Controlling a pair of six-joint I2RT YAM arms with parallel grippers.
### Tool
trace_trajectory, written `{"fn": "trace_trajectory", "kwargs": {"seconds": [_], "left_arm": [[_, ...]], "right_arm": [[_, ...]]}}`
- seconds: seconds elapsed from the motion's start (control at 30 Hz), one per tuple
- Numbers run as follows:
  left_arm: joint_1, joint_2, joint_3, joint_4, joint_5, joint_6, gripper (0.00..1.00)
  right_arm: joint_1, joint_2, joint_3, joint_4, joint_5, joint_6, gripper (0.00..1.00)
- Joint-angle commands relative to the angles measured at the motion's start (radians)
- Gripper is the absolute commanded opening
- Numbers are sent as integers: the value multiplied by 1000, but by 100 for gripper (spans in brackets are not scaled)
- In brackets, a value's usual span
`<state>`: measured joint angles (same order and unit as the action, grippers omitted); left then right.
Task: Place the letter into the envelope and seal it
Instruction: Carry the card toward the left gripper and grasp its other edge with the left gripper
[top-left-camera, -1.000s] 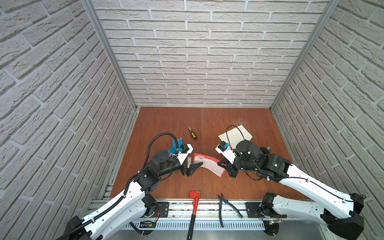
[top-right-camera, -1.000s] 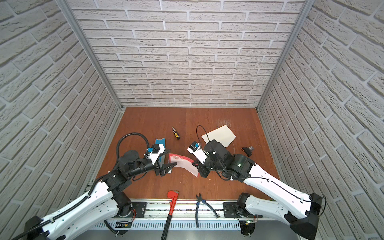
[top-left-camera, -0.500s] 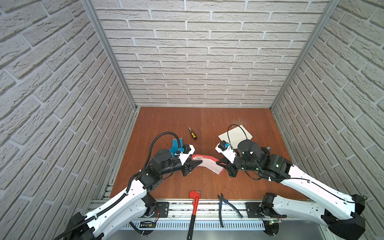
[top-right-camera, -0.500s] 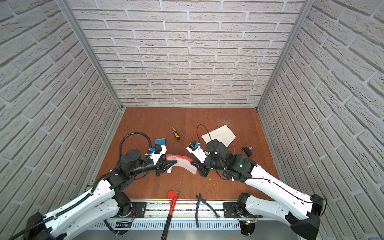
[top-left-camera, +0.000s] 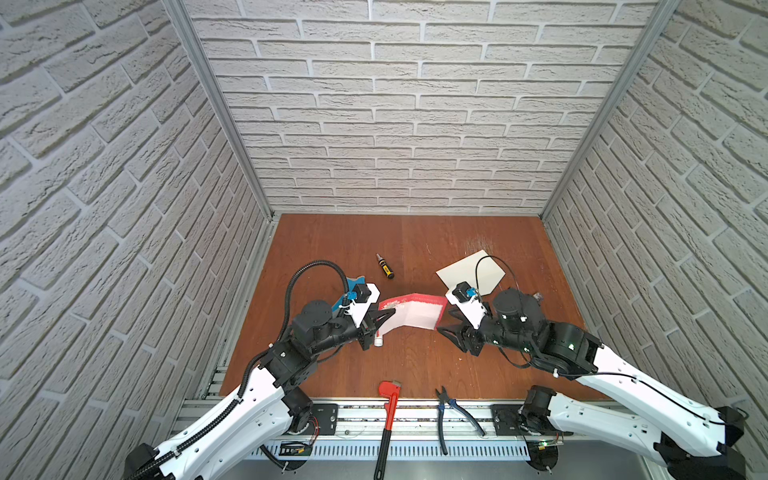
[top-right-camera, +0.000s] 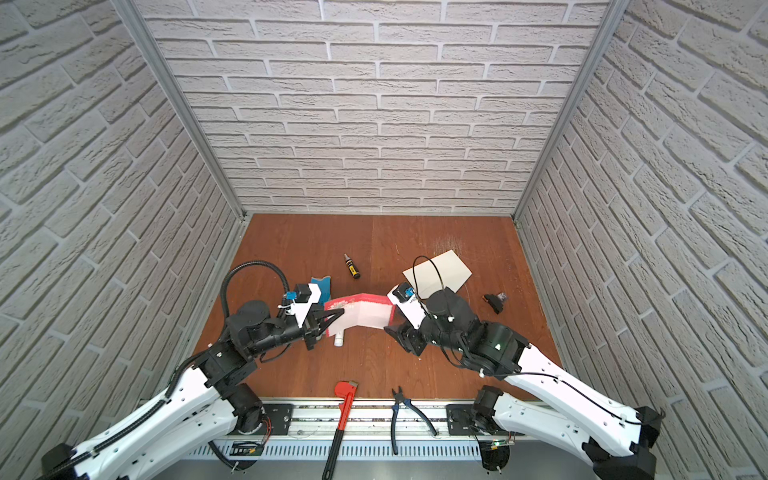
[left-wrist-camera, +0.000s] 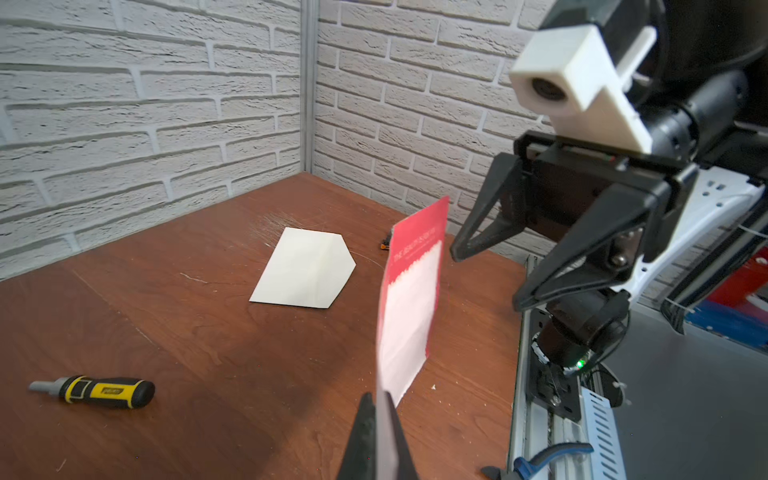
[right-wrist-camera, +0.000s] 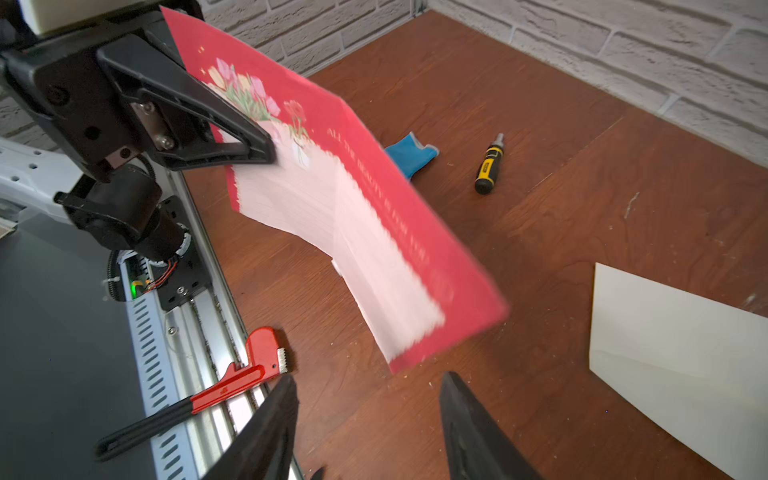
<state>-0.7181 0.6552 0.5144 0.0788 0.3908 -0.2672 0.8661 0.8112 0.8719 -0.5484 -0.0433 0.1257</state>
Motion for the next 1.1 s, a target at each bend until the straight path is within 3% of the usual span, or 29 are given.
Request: {"fn": "trace_trajectory", "kwargs": {"seconds": [0.0, 0.17, 0.37, 0.7, 0.93, 1.07], "left_arm": [[5, -30, 19, 30, -69, -89, 0], [5, -13, 19, 68, -96, -150, 0], [5, 62, 19, 180, -52, -182, 0], [6, 92, 15, 241, 48, -177, 0], [6, 37, 22, 213, 103, -166, 0], [8, 29, 21, 193, 108, -161, 0]], "right_arm": [[5, -54, -68, 151, 76, 64, 59], [4, -74, -141, 266, 93, 82, 60], [-22, -41, -172, 324, 114, 53, 66], [-199, -9, -206, 402, -135, 39, 69], [-226, 30, -198, 419, -277, 24, 69], [-228, 40, -198, 444, -352, 25, 63]]}}
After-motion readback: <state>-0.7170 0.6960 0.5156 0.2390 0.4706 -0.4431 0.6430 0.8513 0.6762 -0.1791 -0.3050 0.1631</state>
